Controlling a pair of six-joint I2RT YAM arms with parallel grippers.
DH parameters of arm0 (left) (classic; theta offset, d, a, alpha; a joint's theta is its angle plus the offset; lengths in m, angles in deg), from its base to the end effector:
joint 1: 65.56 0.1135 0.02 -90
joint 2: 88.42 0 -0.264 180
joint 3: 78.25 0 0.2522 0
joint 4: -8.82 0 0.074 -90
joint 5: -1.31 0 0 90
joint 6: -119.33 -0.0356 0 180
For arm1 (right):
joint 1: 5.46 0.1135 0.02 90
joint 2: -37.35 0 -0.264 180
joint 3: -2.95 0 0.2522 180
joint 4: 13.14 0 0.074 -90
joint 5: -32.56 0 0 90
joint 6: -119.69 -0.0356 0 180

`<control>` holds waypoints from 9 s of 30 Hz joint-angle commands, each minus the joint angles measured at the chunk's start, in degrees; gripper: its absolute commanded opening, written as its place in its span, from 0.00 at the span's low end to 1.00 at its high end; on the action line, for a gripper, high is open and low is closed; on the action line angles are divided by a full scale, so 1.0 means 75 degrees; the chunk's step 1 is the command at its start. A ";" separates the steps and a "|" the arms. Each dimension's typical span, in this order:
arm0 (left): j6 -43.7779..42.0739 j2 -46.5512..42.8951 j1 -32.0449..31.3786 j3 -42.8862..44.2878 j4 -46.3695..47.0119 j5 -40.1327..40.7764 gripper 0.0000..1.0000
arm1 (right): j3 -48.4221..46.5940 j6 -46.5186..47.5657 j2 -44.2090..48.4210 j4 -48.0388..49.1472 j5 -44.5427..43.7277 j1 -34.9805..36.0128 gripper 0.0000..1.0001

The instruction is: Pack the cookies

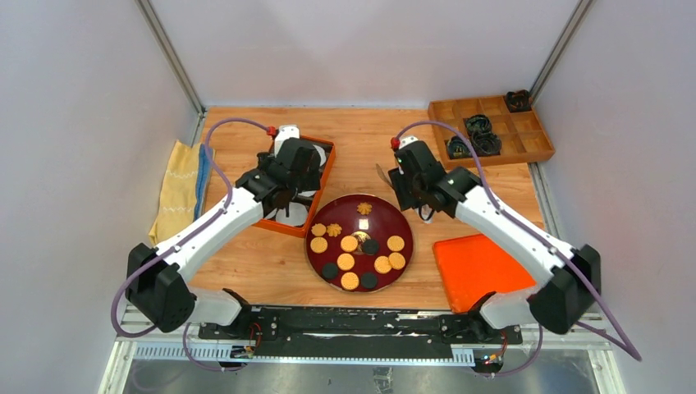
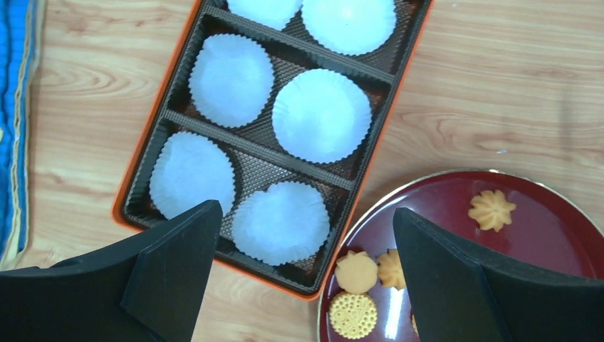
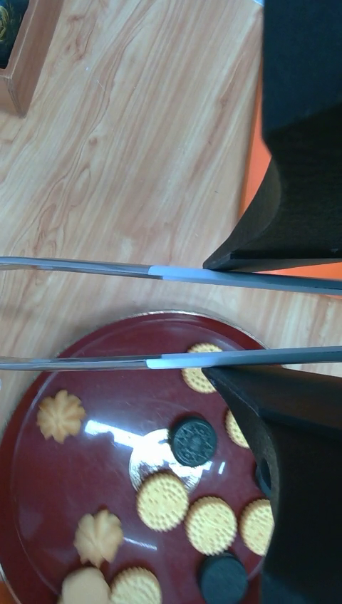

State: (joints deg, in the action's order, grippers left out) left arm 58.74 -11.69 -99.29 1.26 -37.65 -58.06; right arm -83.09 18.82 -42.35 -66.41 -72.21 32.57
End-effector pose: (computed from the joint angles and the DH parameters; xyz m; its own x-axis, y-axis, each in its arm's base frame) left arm 0.2487 -0.1443 0.3104 -0.5846 -0.1177 -0.8027 -0.1328 0.9900 -0.0485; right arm 0.2399 0.1761 0.3219 -0.6516 -0.2781 -0.7058 -0.3418 0.9382 -0.0541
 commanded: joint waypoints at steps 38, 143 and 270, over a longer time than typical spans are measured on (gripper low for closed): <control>-0.0595 -0.2055 -0.0131 -0.0865 0.1247 -0.4990 1.00 | 0.2339 -0.1711 0.1524 0.0225 0.0609 0.4102 0.44; -0.0244 -0.3152 0.0278 0.0500 -0.0825 -0.2304 1.00 | -0.0535 -0.1693 -0.0515 -0.0309 -0.0903 0.4152 0.00; -0.0193 -0.2539 0.1287 0.0733 -0.1073 -0.3592 1.00 | 0.1022 -0.3564 0.0902 -0.1523 -0.0329 0.4757 0.22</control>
State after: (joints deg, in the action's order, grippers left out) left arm 57.15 -30.77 -90.00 7.76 -44.97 -83.87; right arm -79.09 -5.31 -38.72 -76.31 -77.61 67.91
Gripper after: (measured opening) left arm 0.999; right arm 0.443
